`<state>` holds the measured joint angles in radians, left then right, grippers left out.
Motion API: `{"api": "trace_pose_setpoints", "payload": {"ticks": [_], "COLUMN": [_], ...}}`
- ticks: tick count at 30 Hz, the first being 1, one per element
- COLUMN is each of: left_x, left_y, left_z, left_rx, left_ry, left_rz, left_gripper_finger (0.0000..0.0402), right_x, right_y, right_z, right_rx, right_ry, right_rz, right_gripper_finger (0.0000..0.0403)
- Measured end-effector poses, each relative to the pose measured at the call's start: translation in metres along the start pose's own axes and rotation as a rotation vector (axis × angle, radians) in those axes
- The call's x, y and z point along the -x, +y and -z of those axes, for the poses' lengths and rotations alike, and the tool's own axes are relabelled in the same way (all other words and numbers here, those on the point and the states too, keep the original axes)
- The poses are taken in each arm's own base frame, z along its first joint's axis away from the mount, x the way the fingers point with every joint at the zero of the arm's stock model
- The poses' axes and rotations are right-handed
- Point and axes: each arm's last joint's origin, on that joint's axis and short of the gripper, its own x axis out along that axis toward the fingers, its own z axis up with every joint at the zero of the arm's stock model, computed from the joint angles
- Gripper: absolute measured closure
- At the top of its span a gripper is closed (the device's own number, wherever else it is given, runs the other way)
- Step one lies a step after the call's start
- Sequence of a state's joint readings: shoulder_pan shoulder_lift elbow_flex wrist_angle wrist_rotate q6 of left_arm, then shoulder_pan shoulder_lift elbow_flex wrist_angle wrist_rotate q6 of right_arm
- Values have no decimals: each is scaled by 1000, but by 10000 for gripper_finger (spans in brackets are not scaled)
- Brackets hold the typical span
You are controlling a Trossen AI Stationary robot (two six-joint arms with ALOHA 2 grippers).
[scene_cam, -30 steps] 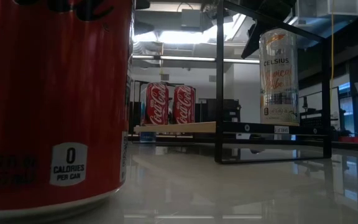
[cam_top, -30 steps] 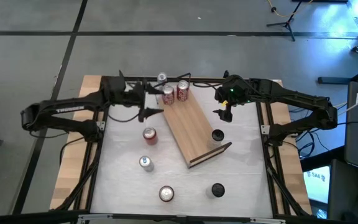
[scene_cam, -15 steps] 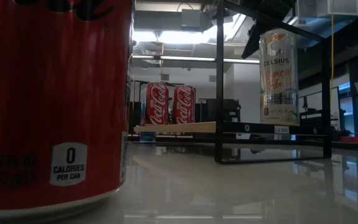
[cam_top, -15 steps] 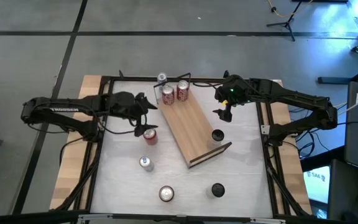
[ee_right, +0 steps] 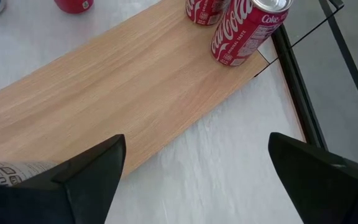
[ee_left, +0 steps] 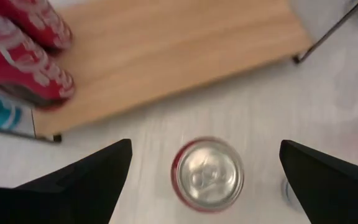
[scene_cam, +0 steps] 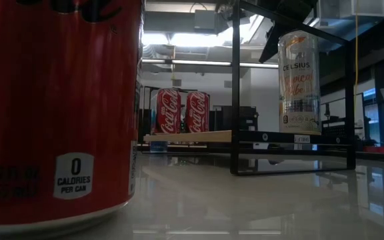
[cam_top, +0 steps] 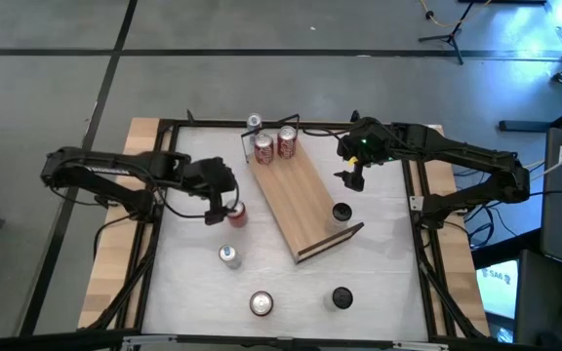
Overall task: Place canned beverage on shelf
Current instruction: Put the top red black soda can on the shelf
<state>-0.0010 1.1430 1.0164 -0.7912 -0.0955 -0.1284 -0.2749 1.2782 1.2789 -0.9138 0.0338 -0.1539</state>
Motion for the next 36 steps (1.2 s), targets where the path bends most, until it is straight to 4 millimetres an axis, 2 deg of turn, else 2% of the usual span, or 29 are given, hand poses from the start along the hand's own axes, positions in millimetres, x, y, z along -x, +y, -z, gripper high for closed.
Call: {"api": "trace_pose_setpoints", "payload": {"ticks": [8, 24, 30, 36], "left_x": [-24, -68, -78, -79], "left_y": [-2, -8, -8, -8], "left_z": [4, 7, 9, 9], "left_rx": [-14, -20, -22, -22], "left_ry": [145, 314, 348, 348], "left_rz": [-15, 23, 19, 17], "left_gripper_finger": [3, 3, 3, 3], "right_x": [0, 0, 0, 0], "right_y": [0, 0, 0, 0], "right_z": [0, 0, 0, 0], "right_rx": [-1, 0, 0, 0], "right_ry": [0, 0, 0, 1], "right_rz": [0, 0, 0, 0], "right_gripper_finger": [13, 13, 13, 13]}}
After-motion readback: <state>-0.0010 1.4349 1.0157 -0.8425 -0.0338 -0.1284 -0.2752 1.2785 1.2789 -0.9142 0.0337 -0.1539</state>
